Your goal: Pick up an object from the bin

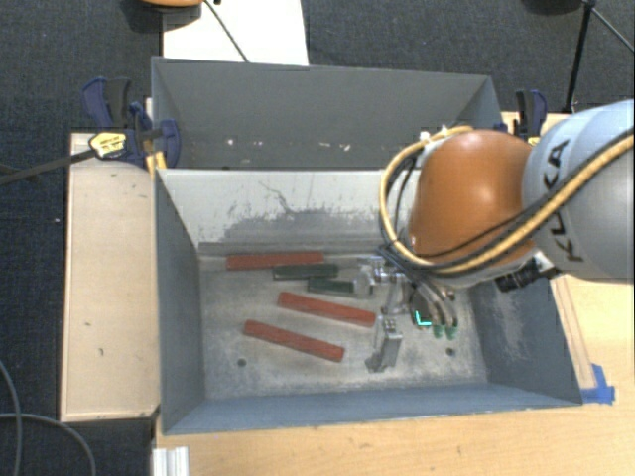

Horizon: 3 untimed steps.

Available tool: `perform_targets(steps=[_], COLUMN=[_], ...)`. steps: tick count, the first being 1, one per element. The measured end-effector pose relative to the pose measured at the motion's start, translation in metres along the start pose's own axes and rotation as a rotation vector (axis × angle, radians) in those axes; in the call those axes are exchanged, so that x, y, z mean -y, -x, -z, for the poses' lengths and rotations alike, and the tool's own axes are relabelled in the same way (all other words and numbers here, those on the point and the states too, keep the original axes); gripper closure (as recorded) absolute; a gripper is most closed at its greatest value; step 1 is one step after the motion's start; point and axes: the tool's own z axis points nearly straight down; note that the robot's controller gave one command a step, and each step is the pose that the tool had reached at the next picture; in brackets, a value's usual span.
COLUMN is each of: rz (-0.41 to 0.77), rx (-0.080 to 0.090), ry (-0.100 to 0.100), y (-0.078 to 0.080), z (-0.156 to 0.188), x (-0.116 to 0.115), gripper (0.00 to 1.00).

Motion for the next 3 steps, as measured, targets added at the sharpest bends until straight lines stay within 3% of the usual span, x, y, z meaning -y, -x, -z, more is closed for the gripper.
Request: perform_targets(steps=[1,2,3], rz=[-0.003,0.049,-0.018], rx=[0.008,0.016,0.001], ry=[0.001,0.001,0.000], y=[0.002,0.050,0.076], z=[0.004,-0.062,-0.073], x=[0.000,-0.011,-0.024], gripper=[0.00,0.00,0.00])
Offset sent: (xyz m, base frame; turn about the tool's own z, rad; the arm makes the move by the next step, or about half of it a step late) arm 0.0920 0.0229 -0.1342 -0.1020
